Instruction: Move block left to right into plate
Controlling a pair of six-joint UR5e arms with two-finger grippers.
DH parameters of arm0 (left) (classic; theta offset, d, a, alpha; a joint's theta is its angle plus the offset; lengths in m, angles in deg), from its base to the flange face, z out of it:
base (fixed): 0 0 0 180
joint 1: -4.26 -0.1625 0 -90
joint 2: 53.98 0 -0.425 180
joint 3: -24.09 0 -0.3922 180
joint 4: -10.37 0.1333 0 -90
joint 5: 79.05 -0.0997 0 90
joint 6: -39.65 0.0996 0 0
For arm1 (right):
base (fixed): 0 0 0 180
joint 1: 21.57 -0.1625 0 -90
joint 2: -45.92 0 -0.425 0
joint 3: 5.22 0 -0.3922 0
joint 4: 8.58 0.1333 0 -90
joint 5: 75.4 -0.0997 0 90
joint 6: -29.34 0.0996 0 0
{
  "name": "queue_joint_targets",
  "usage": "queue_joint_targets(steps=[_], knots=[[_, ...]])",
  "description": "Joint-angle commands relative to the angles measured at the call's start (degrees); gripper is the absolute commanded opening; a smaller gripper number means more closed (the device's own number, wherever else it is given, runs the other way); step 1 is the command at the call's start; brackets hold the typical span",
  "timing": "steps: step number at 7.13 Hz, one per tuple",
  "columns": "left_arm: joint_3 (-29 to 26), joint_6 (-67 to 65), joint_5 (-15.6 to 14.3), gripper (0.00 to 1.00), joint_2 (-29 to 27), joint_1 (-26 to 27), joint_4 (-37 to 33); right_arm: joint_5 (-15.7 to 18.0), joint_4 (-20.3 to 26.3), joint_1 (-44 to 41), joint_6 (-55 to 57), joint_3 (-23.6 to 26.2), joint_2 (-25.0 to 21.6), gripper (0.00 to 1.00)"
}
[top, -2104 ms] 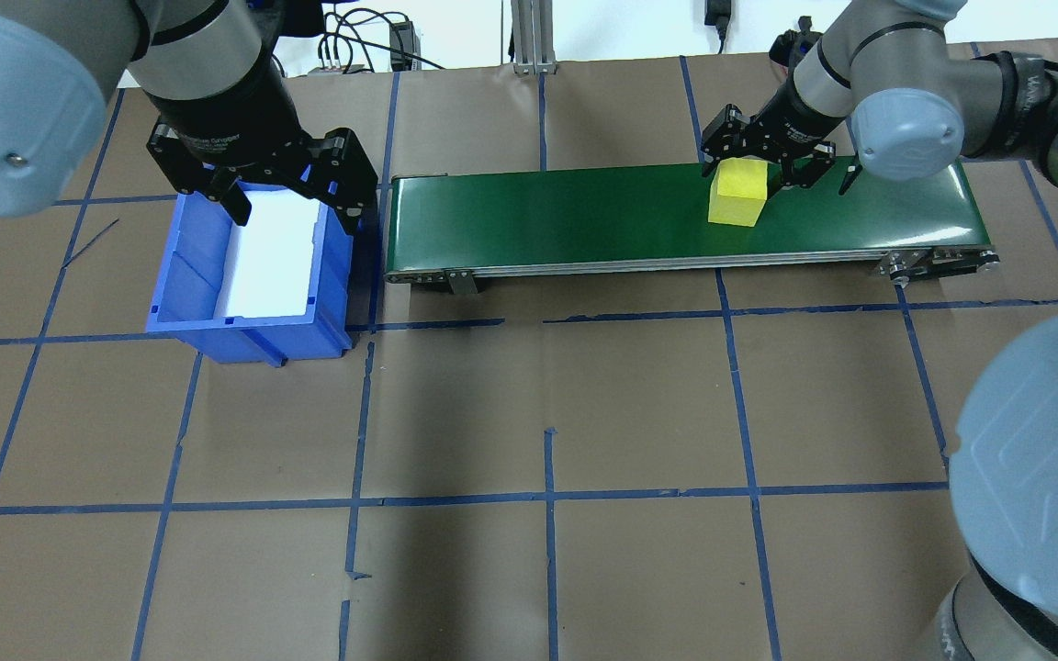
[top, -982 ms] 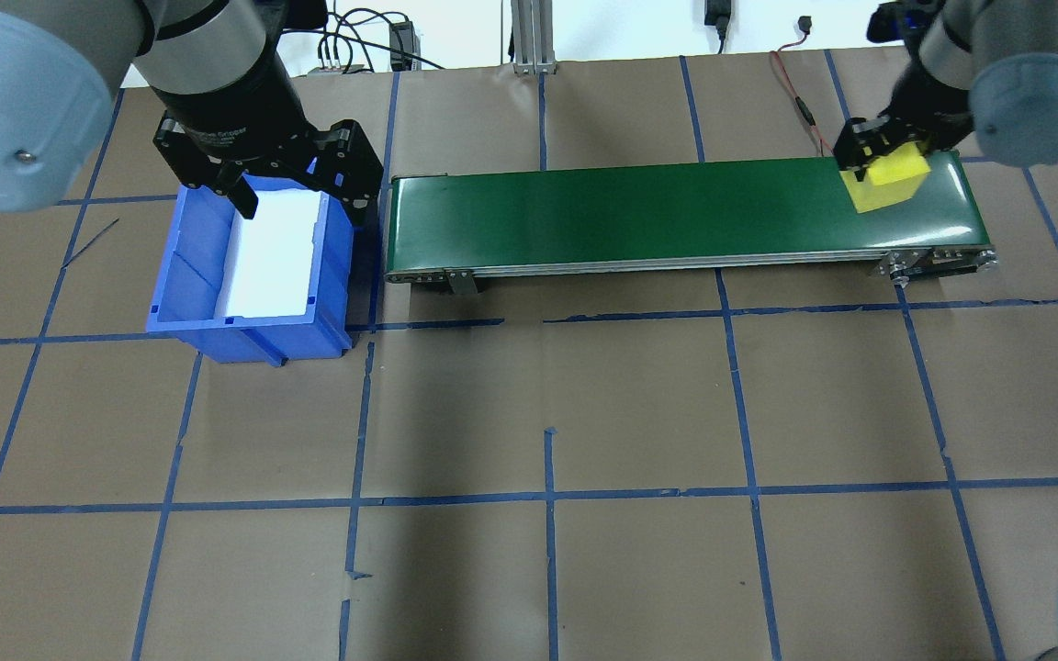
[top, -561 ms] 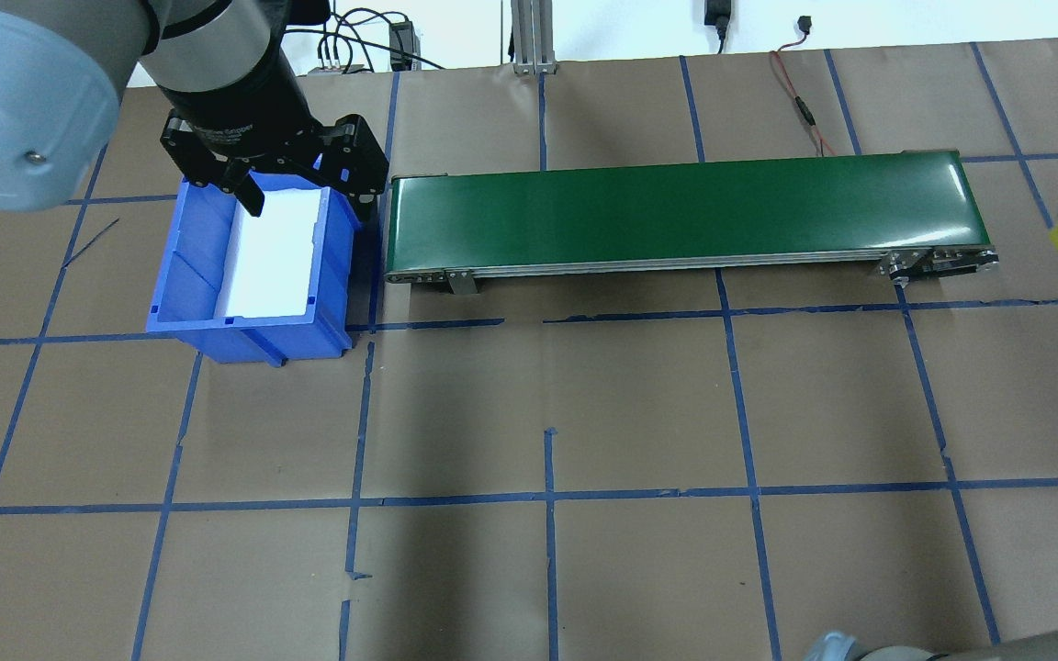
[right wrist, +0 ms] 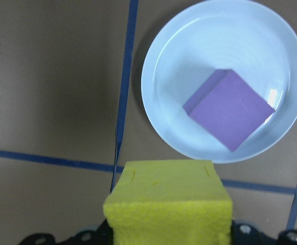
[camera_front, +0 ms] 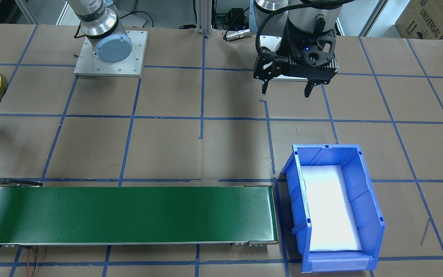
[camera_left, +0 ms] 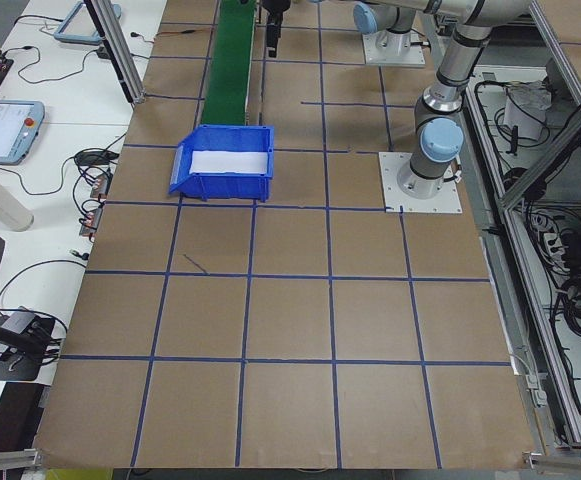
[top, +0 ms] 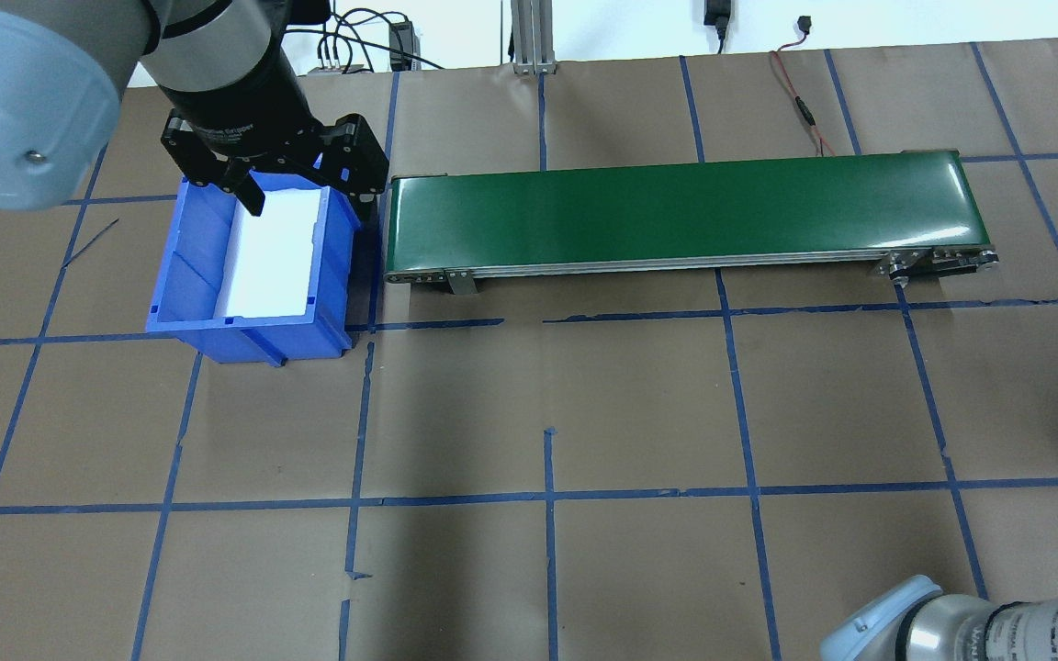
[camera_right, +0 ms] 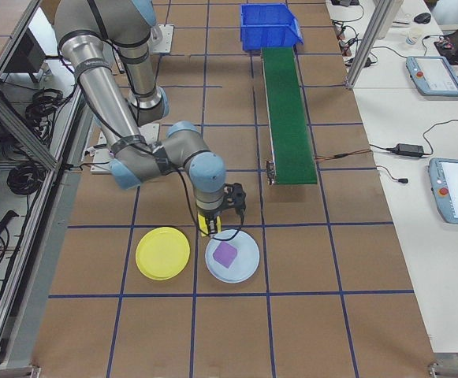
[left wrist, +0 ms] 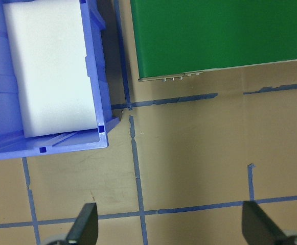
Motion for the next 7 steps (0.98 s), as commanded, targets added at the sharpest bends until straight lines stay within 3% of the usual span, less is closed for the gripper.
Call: queue_joint_targets(steps=[1, 2, 5, 6, 7], knots=[[0.00, 0.00, 0.00, 1.00, 0.00, 0.00, 0.00, -1.49, -3.17, 7.33, -2.26, 8.33, 0.07, 0.36], [0.00, 0.00, 0.00, 1.00, 0.17, 0.00, 0.00, -1.49, -4.49, 9.27, -2.34, 10.90, 0.15, 0.36], [0.00, 0.00, 0.09, 1.00, 0.44, 0.09, -0.09, -0.08, -5.56, 14.81, -6.73, 11.54, 0.86, 0.41], [0.08, 0.00, 0.00, 1.00, 0.44, 0.09, -0.09, -0.17, -6.87, 14.91, -6.82, 11.45, 1.12, 0.53], [0.08, 0.00, 0.00, 1.00, 0.44, 0.09, -0.09, -0.95, -7.32, 14.91, -7.70, 11.19, 1.12, 0.85]])
